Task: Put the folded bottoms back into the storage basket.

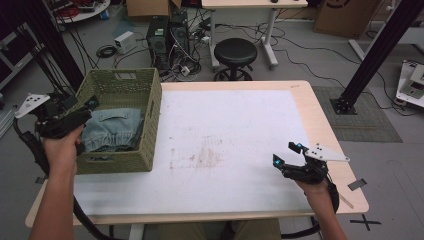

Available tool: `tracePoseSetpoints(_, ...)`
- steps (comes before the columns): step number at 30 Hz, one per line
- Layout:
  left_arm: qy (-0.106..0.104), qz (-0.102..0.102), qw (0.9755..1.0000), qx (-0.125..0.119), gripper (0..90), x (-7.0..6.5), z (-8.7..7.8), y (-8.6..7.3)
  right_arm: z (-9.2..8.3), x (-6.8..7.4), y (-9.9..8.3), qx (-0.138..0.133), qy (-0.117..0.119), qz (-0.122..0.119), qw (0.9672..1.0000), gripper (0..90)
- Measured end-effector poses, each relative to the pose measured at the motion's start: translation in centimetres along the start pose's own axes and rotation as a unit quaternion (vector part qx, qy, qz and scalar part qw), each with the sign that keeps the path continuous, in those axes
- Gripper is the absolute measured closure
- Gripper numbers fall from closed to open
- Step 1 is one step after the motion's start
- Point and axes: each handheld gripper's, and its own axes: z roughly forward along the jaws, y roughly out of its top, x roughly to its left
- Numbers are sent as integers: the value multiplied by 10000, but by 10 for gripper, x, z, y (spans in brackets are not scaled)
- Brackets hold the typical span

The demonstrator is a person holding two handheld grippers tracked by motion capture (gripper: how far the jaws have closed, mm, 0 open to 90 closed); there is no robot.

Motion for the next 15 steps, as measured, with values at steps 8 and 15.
tracePoseSetpoints(8, -325, 116, 9993, -173, 208, -13, 3, -7, 0, -1, 0, 16, -12, -10, 10000, 218)
tracePoseSetpoints(15, -637, 236, 9975, -203, 208, -32, 8, -20, 1, -2, 0, 30, 9, -13, 10000, 218)
